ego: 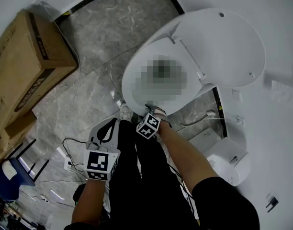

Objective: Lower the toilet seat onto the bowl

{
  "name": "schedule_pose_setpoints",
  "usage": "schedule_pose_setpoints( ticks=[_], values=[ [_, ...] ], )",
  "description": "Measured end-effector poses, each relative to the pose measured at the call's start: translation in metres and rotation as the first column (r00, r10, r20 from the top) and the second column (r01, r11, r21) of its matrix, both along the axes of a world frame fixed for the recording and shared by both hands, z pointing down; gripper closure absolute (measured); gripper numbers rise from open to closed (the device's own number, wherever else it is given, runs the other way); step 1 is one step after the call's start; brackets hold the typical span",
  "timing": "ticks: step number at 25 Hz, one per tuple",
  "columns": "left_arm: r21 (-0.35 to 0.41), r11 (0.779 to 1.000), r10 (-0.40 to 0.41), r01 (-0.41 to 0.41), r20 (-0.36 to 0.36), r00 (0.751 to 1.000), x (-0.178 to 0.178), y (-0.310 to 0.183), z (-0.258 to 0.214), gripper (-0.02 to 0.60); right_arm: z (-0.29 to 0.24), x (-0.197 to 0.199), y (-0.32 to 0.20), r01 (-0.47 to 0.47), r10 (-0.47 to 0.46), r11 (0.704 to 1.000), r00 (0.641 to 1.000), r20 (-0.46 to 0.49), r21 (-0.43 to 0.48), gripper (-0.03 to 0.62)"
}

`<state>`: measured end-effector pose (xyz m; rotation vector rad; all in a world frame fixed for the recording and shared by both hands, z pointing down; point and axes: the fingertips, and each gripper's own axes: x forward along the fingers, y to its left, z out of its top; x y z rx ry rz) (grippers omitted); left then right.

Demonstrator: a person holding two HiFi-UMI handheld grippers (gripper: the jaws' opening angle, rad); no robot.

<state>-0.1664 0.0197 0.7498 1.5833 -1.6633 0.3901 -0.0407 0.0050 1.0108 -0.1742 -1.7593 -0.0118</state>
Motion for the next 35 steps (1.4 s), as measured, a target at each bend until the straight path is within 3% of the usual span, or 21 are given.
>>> schedule_pose_setpoints(
  ticks=[6,11,15,17,24,28,32,35],
  values=[
    [-0.008,0.999,0.036,-0.036,0.007,0.999,-0.002,-0.002,-0.003,0.574,-0.014,-0.008,-0.001,-0.162,0.167,0.983,0.985,0.049,-0.089,0.326],
    [0.028,0.998,0.054,-0.054,0.021,0.998,-0.004,-0.009,-0.030,0.574,-0.054,-0.007,-0.001,-0.215,0.222,0.974,0.970,0.097,-0.077,0.394],
    [0.048,0.998,0.048,-0.049,0.026,0.999,-0.007,-0.015,-0.050,0.574,-0.104,-0.014,-0.008,-0.296,0.300,0.954,0.935,0.190,-0.049,0.519],
    [0.059,0.997,0.038,-0.040,0.032,0.999,-0.009,-0.020,-0.061,0.574,-0.136,-0.020,-0.017,-0.370,0.369,0.928,0.895,0.249,-0.044,0.586],
    [0.128,0.992,-0.012,0.007,0.036,0.999,-0.017,-0.040,-0.118,0.574,-0.262,-0.039,-0.055,-0.568,0.539,0.819,0.709,0.455,-0.085,0.588],
    [0.182,0.983,0.003,-0.013,0.054,0.999,-0.010,-0.060,-0.164,0.574,-0.340,-0.040,-0.087,-0.635,0.559,0.768,0.601,0.571,-0.083,0.588],
    [0.247,0.968,0.031,-0.049,0.078,0.997,0.010,-0.083,-0.216,0.574,-0.415,-0.028,-0.126,-0.678,0.510,0.734,0.519,0.686,-0.034,0.588],
    [0.294,0.954,0.039,-0.064,0.091,0.995,0.017,-0.094,-0.252,0.574,-0.471,-0.019,-0.155,-0.735,0.523,0.675,0.415,0.745,-0.064,0.588]
  ],
)
